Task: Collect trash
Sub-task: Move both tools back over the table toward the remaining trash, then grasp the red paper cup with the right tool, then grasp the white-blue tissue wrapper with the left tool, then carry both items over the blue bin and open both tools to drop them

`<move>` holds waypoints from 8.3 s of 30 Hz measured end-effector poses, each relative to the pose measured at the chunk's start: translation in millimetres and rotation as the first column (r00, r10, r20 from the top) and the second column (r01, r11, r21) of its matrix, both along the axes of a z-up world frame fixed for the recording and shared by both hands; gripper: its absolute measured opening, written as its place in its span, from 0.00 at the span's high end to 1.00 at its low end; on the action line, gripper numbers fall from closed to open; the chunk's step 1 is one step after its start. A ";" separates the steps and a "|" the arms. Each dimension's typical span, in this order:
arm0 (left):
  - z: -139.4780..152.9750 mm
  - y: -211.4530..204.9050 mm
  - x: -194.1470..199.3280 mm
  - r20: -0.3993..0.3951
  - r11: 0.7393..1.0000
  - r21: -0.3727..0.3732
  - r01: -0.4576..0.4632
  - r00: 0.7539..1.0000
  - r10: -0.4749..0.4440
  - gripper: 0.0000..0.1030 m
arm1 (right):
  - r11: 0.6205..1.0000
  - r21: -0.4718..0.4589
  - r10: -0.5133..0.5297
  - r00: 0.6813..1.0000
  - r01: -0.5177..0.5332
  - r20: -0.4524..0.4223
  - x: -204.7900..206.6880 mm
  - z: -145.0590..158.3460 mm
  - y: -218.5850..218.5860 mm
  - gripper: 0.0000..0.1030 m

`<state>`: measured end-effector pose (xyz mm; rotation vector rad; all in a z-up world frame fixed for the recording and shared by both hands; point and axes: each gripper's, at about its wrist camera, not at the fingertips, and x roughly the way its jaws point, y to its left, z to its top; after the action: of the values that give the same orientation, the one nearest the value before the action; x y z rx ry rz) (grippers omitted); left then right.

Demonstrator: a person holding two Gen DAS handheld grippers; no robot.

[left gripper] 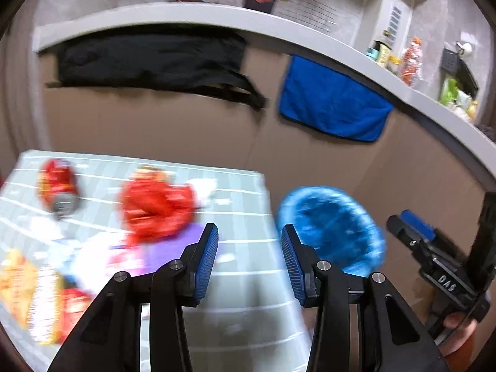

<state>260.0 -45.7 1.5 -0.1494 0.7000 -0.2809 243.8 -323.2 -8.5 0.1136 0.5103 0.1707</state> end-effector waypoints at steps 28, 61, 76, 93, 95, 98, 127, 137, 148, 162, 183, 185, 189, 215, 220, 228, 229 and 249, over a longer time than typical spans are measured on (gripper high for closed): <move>-80.3 342.3 -145.0 -0.092 0.854 0.002 -0.520 0.851 0.518 0.58 | 0.656 -0.198 0.688 0.685 -0.728 -0.238 -52.2 -39.8 380.3 0.52; -87.3 304.2 -118.2 -0.143 0.933 -0.107 -0.343 0.934 0.327 0.58 | 0.799 -0.140 0.559 0.807 -0.585 -0.188 15.7 6.8 366.5 0.99; -70.1 264.8 -68.7 -0.161 0.970 -0.114 -0.216 0.967 0.197 0.58 | 0.827 -0.040 0.539 0.811 -0.560 -0.228 33.3 -2.0 308.9 0.70; -123.8 344.3 19.2 -0.411 0.870 -0.153 -0.468 0.831 0.375 0.58 | 0.799 -0.006 0.565 0.752 -0.602 -0.339 113.6 -24.2 374.5 0.68; -122.8 340.2 24.7 -0.404 0.867 -0.128 -0.482 0.823 0.398 0.58 | 0.804 0.001 0.559 0.755 -0.595 -0.344 110.3 -27.5 368.5 0.68; -122.9 332.0 32.1 -0.392 0.861 -0.073 -0.504 0.808 0.440 0.58 | 0.826 -0.006 0.532 0.783 -0.564 -0.321 98.0 -26.9 348.4 0.68; -88.3 284.7 -67.2 -0.235 0.962 -0.192 -0.194 0.961 0.147 0.58 | 0.788 0.103 0.597 0.710 -0.607 -0.373 -11.9 -76.8 308.8 0.47; -86.5 239.5 -63.8 -0.214 0.994 -0.005 -0.110 0.971 0.106 0.58 | 0.874 0.096 0.479 0.817 -0.476 -0.322 -16.1 -55.6 234.0 0.47; -63.0 227.6 -8.6 -0.163 0.973 -0.122 -0.197 0.971 0.176 0.58 | 0.905 0.112 0.424 0.848 -0.411 -0.317 -25.9 -71.2 206.8 0.47; -90.6 180.3 57.5 -0.205 0.930 -0.066 -0.363 0.917 0.343 0.75 | 0.919 0.035 0.391 0.894 -0.393 -0.221 -12.1 -48.0 187.8 0.47; 49.1 60.0 -21.8 0.233 0.987 0.038 -0.156 0.962 0.143 0.78 | 0.960 -0.017 0.280 0.960 -0.280 -0.005 5.6 26.1 118.3 0.47; 48.6 31.0 -13.7 0.245 0.994 0.041 -0.105 0.965 0.092 0.77 | 0.971 -0.016 0.238 0.971 -0.238 0.014 7.4 31.7 94.0 0.47; 39.0 -20.8 9.5 0.216 0.999 0.047 -0.017 0.976 0.007 0.77 | 0.989 -0.020 0.147 0.989 -0.146 0.031 11.3 37.3 44.9 0.47; -23.2 -163.2 76.9 0.071 0.981 0.121 0.151 0.985 -0.160 0.77 | 0.998 0.028 -0.058 0.993 0.062 -0.103 59.9 -30.9 -78.5 0.46; -33.1 -169.6 86.8 0.040 0.980 0.118 0.159 0.986 -0.165 0.77 | 0.996 0.038 -0.073 0.989 0.078 -0.128 74.9 -42.0 -87.7 0.46; -47.4 -172.3 96.3 0.001 0.981 0.090 0.172 0.985 -0.173 0.77 | 0.995 0.063 -0.073 0.986 0.083 -0.148 94.0 -52.6 -94.8 0.44; -49.1 -171.7 97.9 -0.008 0.981 0.073 0.179 0.984 -0.179 0.75 | 0.995 0.064 -0.072 0.986 0.083 -0.152 94.9 -53.9 -94.7 0.42; -8.9 -74.3 54.4 0.030 0.997 0.044 0.057 0.998 -0.058 0.60 | 0.998 -0.002 -0.059 0.996 0.059 -0.070 48.9 -14.8 -60.5 0.35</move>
<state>314.5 -120.0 -7.4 -0.0837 0.6796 -0.3223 292.7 -383.7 -23.3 0.1348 0.5763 0.1096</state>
